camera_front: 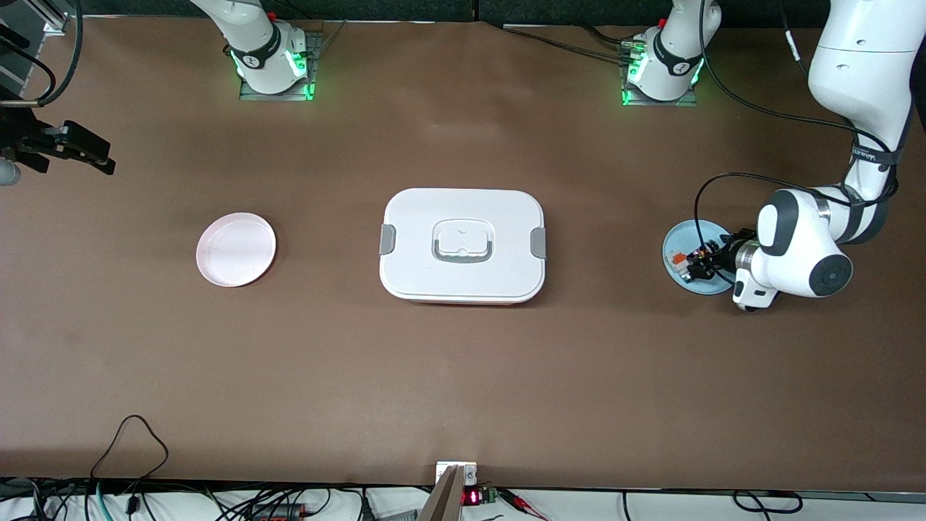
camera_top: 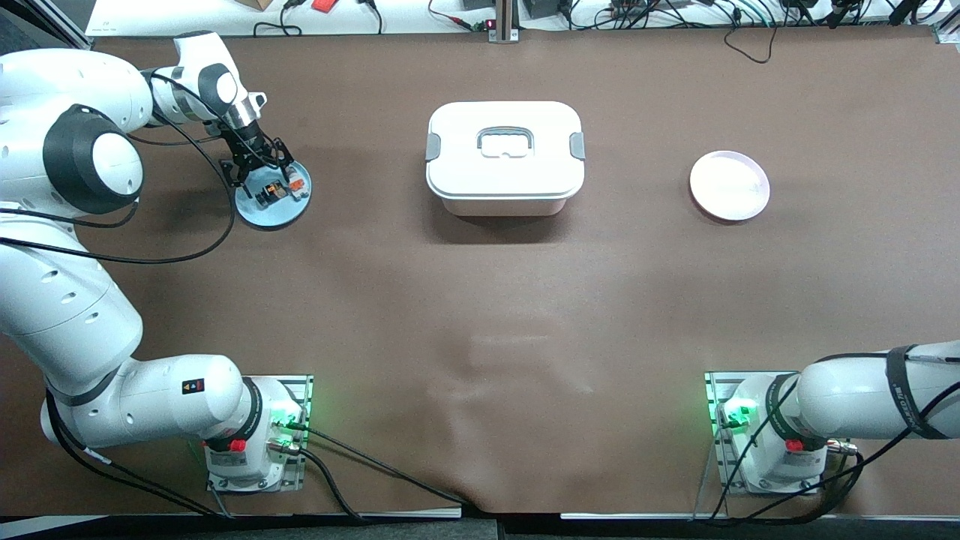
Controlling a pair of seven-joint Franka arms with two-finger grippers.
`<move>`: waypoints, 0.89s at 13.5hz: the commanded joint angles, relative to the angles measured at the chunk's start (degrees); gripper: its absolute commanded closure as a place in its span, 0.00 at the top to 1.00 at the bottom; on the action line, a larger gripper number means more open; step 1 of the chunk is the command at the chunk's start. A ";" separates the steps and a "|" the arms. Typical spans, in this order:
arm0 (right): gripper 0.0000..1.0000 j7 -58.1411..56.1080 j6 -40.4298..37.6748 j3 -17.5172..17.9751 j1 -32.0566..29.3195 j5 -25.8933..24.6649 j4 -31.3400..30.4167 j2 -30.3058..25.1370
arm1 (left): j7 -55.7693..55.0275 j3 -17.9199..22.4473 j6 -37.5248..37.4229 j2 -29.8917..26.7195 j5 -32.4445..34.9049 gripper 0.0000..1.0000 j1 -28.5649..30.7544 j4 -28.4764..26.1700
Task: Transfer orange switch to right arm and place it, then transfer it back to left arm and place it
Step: 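Close the left gripper around the orange switch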
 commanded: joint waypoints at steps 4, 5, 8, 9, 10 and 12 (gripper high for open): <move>1.00 -0.32 -1.05 0.22 0.04 1.03 0.23 0.16 | 2.04 0.11 2.63 -1.66 0.04 1.00 -0.09 -3.31; 1.00 -0.32 -1.32 0.22 -0.04 1.12 0.23 0.25 | 3.00 0.11 2.63 -1.75 0.12 1.00 -0.09 -3.65; 1.00 -0.32 -2.98 0.31 0.04 1.20 -0.03 0.51 | 5.81 0.11 2.02 -2.01 0.21 1.00 0.35 -3.83; 1.00 -0.24 -3.25 0.31 0.13 1.20 0.05 0.60 | 6.43 0.11 1.58 -2.19 0.21 1.00 0.52 -3.75; 1.00 0.29 -3.25 0.31 0.22 1.20 0.05 0.60 | 6.96 0.19 0.71 -2.36 0.13 1.00 0.53 -3.57; 1.00 0.64 -3.60 0.40 0.31 1.12 0.05 0.60 | 7.05 0.19 -0.09 -3.06 0.21 1.00 0.53 -3.48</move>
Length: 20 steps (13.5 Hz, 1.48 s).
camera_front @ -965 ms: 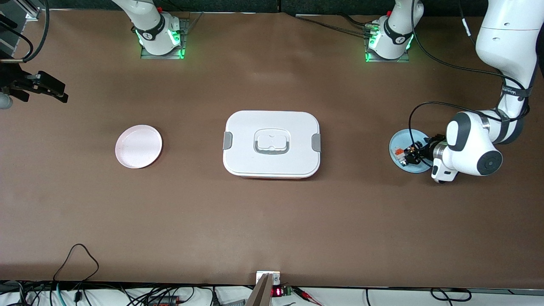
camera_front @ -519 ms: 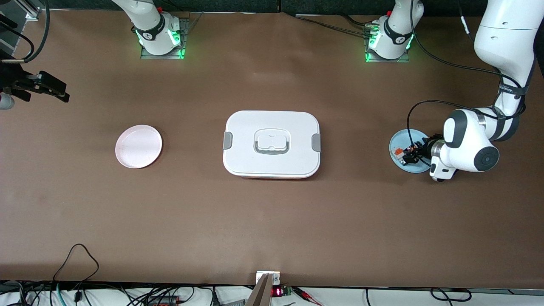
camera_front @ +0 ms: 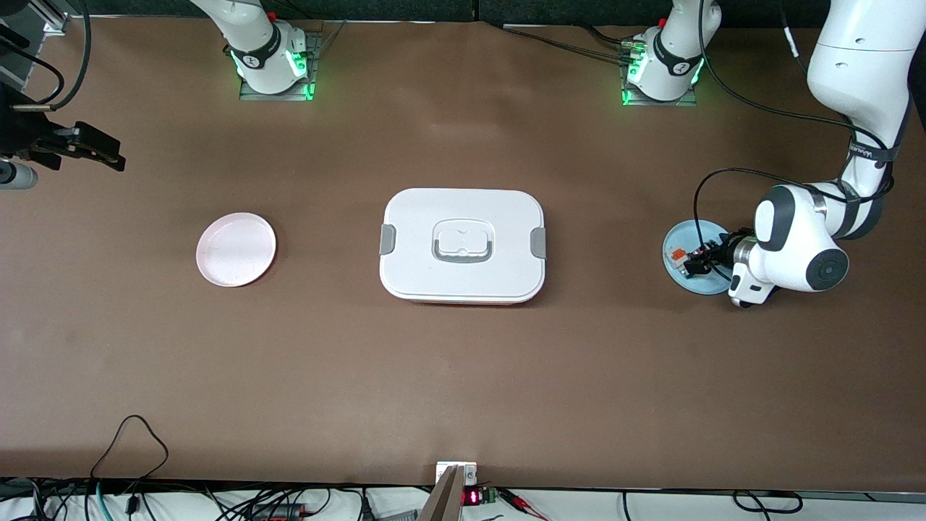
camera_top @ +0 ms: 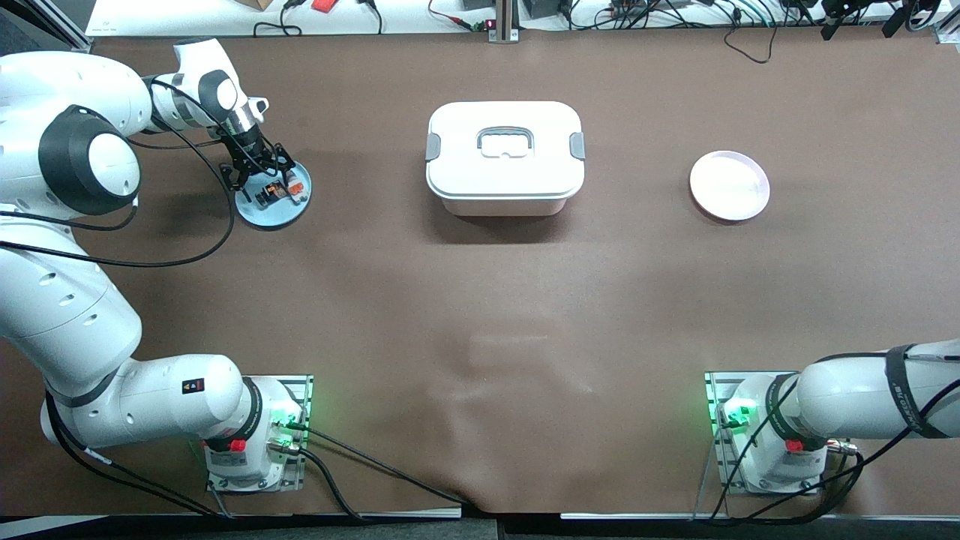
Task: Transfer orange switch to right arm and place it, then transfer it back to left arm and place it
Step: 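Close the left gripper around the orange switch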
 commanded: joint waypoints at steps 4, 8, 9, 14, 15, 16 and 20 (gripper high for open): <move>1.00 0.66 -1.45 0.16 0.13 0.71 0.23 -0.18 | 2.50 0.31 -2.65 -3.32 0.20 1.00 0.34 -1.12; 1.00 0.66 -1.45 0.16 0.13 0.71 0.23 -0.18 | 2.94 0.40 -2.48 -3.32 0.20 1.00 0.34 -1.20; 1.00 0.58 -1.45 0.16 0.13 0.71 0.23 -0.18 | 2.94 0.40 -2.12 -2.97 0.20 1.00 0.34 -1.20; 1.00 0.58 -1.54 0.16 0.13 0.80 0.14 -0.18 | 2.85 0.40 -0.01 -2.09 0.20 1.00 0.34 -1.20; 1.00 0.58 -1.54 0.16 0.13 0.80 0.14 -0.18 | 2.94 0.40 0.77 -1.83 0.20 1.00 0.34 -1.38; 1.00 0.58 -1.54 0.16 0.22 0.80 0.14 -0.09 | 2.86 0.40 1.13 -1.57 0.20 1.00 0.34 -1.38; 1.00 0.58 -1.54 0.16 0.22 0.80 0.05 -0.09 | 2.94 0.40 2.80 -1.04 0.20 1.00 0.34 -1.91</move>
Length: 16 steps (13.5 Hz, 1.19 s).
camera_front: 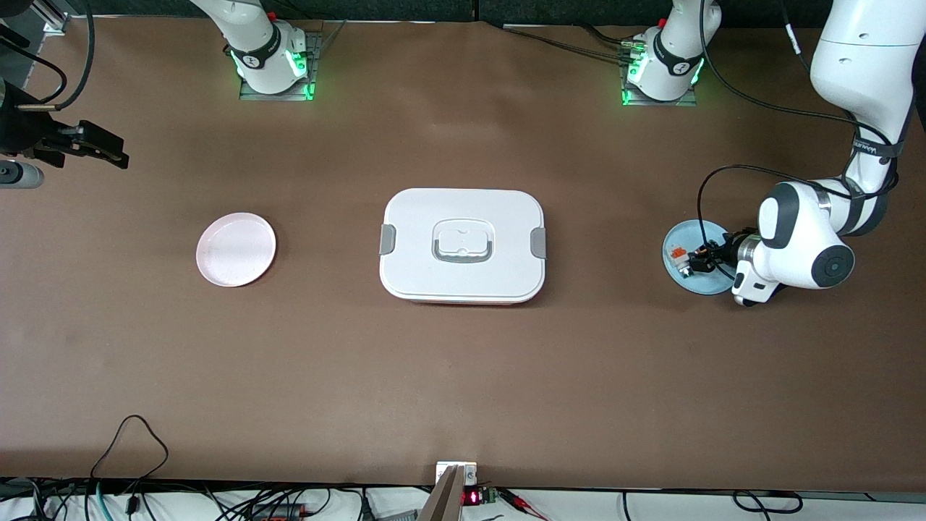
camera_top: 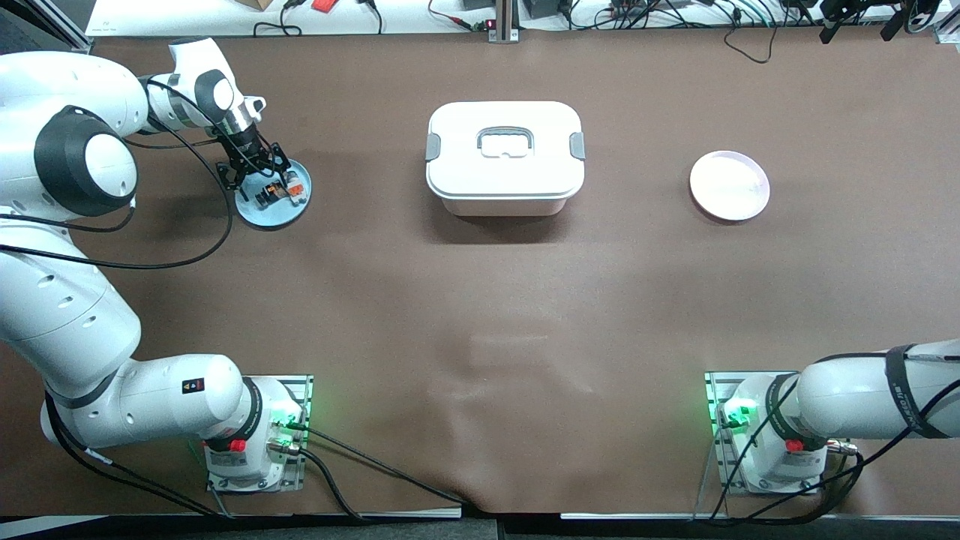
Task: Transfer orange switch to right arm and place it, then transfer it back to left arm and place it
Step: 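Close the left gripper around the orange switch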
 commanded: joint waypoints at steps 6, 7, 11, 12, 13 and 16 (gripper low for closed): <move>1.00 0.56 -0.69 0.12 0.61 0.78 0.20 -0.18 | 6.11 0.07 1.46 -0.24 0.18 0.75 1.08 -1.30; 1.00 0.56 -0.78 0.12 0.61 0.78 0.20 -0.18 | 6.11 0.07 1.46 -0.24 0.18 0.73 1.08 -1.56; 1.00 0.48 -0.78 0.12 0.69 0.78 0.20 -0.18 | 6.46 0.07 1.37 -0.42 0.18 0.70 1.17 -1.56; 1.00 0.39 -0.69 0.12 0.69 0.78 0.20 -0.10 | 6.46 0.07 1.29 -0.42 0.18 0.68 1.17 -1.56; 1.00 0.39 -0.78 0.12 0.69 0.78 0.11 -0.10 | 6.46 0.07 1.37 -0.42 0.18 0.68 1.17 -1.56; 1.00 0.30 -0.78 0.12 0.69 0.78 -0.06 -0.10 | 6.46 0.07 1.81 0.28 0.18 0.69 1.17 -1.74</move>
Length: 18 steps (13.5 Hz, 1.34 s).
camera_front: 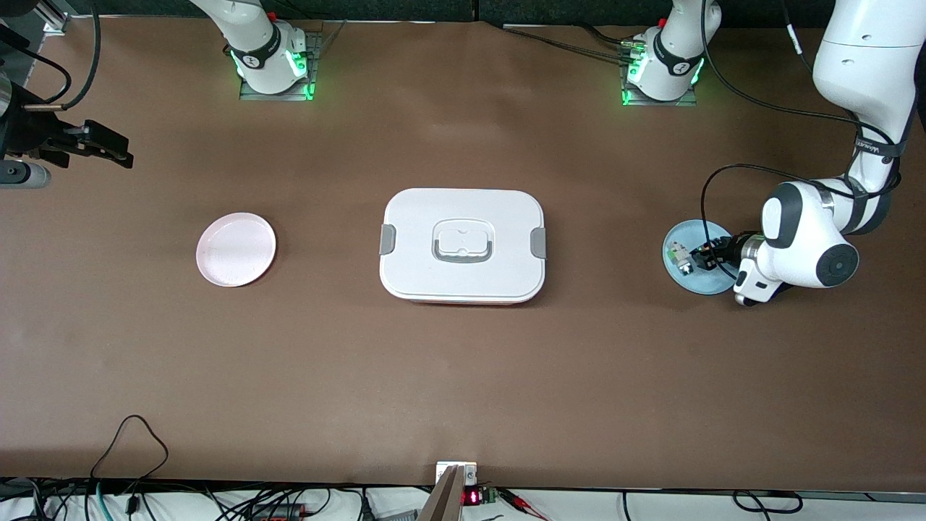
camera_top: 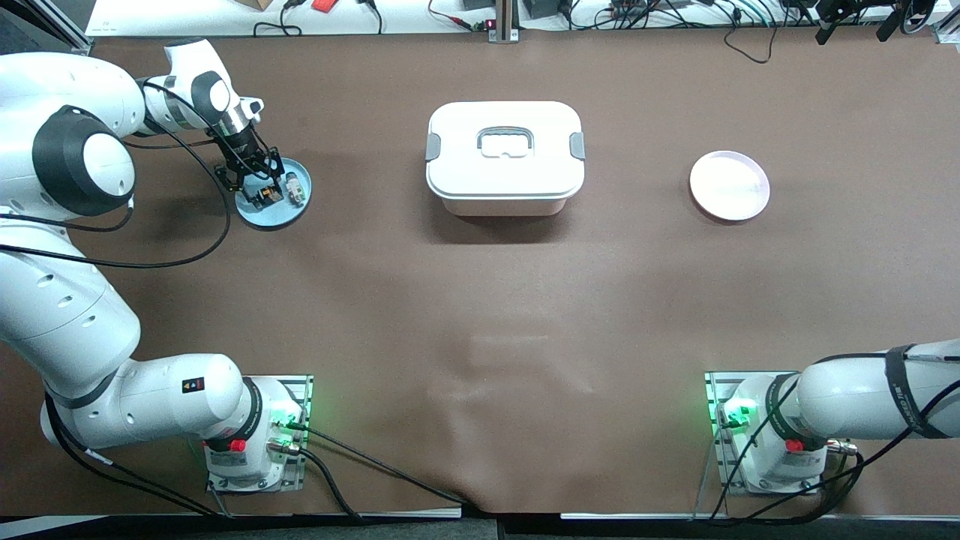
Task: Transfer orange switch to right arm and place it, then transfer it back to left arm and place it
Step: 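Close the left gripper around the orange switch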
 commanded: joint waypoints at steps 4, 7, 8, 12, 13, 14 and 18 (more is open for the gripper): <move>1.00 0.39 -0.68 0.00 0.28 0.75 0.00 -0.11 | 1.75 -0.22 1.79 0.69 0.18 0.69 0.61 -1.72; 1.00 0.30 -0.68 0.00 0.19 0.75 0.00 -0.11 | 3.67 -0.22 1.18 0.43 0.18 0.57 0.61 -1.46; 1.00 0.30 -0.68 0.00 0.28 0.75 0.00 -0.11 | 5.25 -0.22 0.31 0.17 0.18 0.51 0.61 -0.93; 1.00 0.30 -0.68 0.00 0.28 0.75 0.00 -0.11 | 5.97 -0.31 -7.94 -0.45 0.18 0.45 0.53 4.68; 1.00 0.30 -0.68 0.00 0.28 0.75 0.00 -0.11 | 6.06 -0.49 -9.79 -0.71 0.26 0.44 0.53 5.92; 1.00 0.39 -0.68 0.00 0.28 0.75 0.00 -0.11 | 6.67 -0.57 -11.81 -1.50 0.35 0.42 0.26 7.32; 1.00 -0.05 -0.68 0.09 0.89 1.54 0.17 -0.20 | 22.61 -0.84 -19.01 -3.00 0.27 0.21 -0.35 13.20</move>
